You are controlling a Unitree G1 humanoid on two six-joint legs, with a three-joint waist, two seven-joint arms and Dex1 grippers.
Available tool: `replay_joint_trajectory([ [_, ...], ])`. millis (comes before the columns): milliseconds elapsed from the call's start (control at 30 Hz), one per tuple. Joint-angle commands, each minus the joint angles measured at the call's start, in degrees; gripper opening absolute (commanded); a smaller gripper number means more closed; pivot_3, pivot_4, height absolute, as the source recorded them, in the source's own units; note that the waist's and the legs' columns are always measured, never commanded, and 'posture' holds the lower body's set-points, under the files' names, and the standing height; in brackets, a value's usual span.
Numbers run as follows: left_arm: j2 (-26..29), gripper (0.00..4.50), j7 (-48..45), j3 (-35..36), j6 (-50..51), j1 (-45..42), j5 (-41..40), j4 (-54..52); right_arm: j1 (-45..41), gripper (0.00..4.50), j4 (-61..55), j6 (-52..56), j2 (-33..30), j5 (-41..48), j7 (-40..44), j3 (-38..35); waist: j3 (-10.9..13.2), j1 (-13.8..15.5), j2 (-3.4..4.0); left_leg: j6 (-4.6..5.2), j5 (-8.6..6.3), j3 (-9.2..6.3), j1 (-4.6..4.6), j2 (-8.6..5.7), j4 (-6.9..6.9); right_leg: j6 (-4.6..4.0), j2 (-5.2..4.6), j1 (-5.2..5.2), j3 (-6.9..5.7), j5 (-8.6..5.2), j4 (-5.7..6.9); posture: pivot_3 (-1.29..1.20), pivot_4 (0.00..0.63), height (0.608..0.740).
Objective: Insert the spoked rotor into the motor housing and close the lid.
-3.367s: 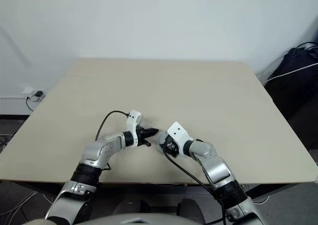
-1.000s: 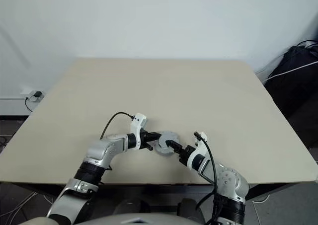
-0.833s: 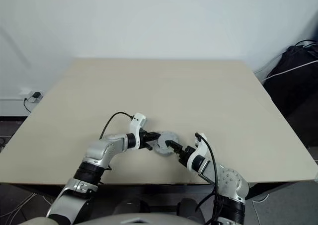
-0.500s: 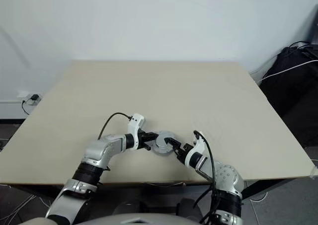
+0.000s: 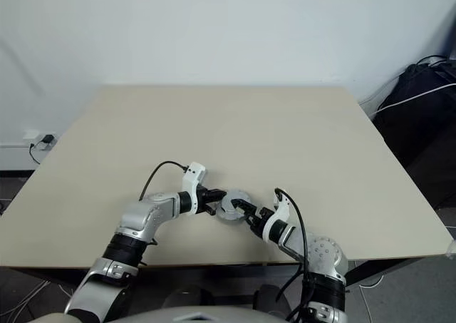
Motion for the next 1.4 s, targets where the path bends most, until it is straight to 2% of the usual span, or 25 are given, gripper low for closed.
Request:
replay_joint_trajectory([
  [33,-0.7,0.0,-0.6,-1.7,0.3,0.3,0.1,-0.7,-1.5,4.49,0.6,-0.8,3.7,1.1,-1.6,1.3,0.0,0.0,-0.01,0.0,0.0,0.0,0.0,0.0,0.0,0.01,0.0,0.0,0.01,0.0,0.0,0.0,0.0,0.74],
  [100,-0.8,0.0,-0.6,-1.7,0.3,0.3,0.1,-0.7,-1.1,4.49,0.3,-1.3,3.8,0.5,-2.7,2.2,0.0,0.1,-0.01,0.01,0.0,0.0,0.0,0.0,0.0,0.02,-0.01,0.0,0.01,0.01,0.0,0.0,0.0,0.74],
  [133,-0.8,0.0,-0.6,-1.7,0.3,0.3,0.1,-0.7,-1.1,4.31,0.4,-1.6,3.8,0.5,-3.0,2.3,0.0,0.0,-0.01,0.0,0.0,0.0,0.01,0.0,0.0,0.02,-0.01,0.0,0.01,0.01,0.0,0.0,0.0,0.74],
  [233,-0.9,0.0,-0.6,-1.7,0.2,0.3,0.2,-0.7,-0.5,3.63,-0.5,-1.0,3.5,1.6,-2.9,2.8,0.0,0.1,0.0,0.01,0.0,-0.01,0.01,0.0,0.0,0.02,-0.02,-0.01,0.0,0.02,0.01,0.0,0.0,0.74],
  [367,-1.0,0.0,-0.5,-1.6,0.0,0.8,0.3,-0.8,0.4,2.34,-3.2,0.7,3.1,3.7,-3.7,2.9,0.0,0.1,0.06,0.0,0.0,-0.01,-0.02,0.0,-0.02,0.03,-0.01,-0.04,0.03,0.01,-0.02,0.0,0.0,0.74],
  [400,-1.0,0.0,-0.5,-1.6,0.0,0.9,0.4,-0.9,0.5,2.27,-3.6,0.9,3.1,4.1,-3.9,3.0,0.0,0.1,0.06,0.0,0.0,-0.01,-0.02,0.0,-0.03,0.02,0.01,-0.04,0.07,0.01,-0.03,0.0,0.0,0.74],
  [700,-0.7,0.0,-0.3,-0.5,-1.4,2.2,0.2,-3.6,1.7,2.21,-6.8,2.9,3.3,7.0,-6.2,3.1,0.1,0.1,0.13,0.01,0.0,0.0,-0.05,0.0,-0.06,0.03,0.01,-0.05,0.07,0.01,-0.13,0.0,0.0,0.74],
  [933,-4.1,0.0,4.5,7.7,-7.0,9.0,-5.4,-18.3,2.4,2.19,-6.8,0.2,4.0,8.7,-8.2,1.1,0.3,0.0,0.2,0.01,0.0,-0.01,-0.17,0.02,-0.18,0.05,0.1,-0.1,0.13,0.03,-0.36,0.0,0.0,0.74],
  [1100,-9.6,0.0,10.3,16.7,-2.8,17.9,-17.3,-31.5,3.2,2.16,-6.7,-2.7,4.2,11.4,-9.3,0.2,0.3,0.2,0.28,0.06,-0.03,0.0,-0.31,0.02,-0.19,0.22,0.14,-0.11,0.16,0.12,-0.62,0.0,0.0,0.74],
  [1200,-11.8,0.0,11.4,20.1,3.3,26.6,-29.1,-37.3,3.3,2.16,-7.0,-4.2,4.7,14.2,-9.8,-0.3,0.4,0.2,0.31,0.12,-0.06,0.01,-0.35,-0.01,-0.15,0.27,0.15,-0.09,0.15,0.14,-0.69,0.0,0.0,0.74],
  [1400,-17.8,0.0,20.6,24.5,7.9,38.4,-44.7,-36.6,2.8,2.15,-7.5,-4.9,4.9,18.7,-11.2,0.7,0.7,0.2,0.19,0.27,-0.14,0.02,-0.34,-0.03,0.06,0.48,0.13,-0.02,0.13,0.18,-0.69,0.0,0.0,0.74],
])
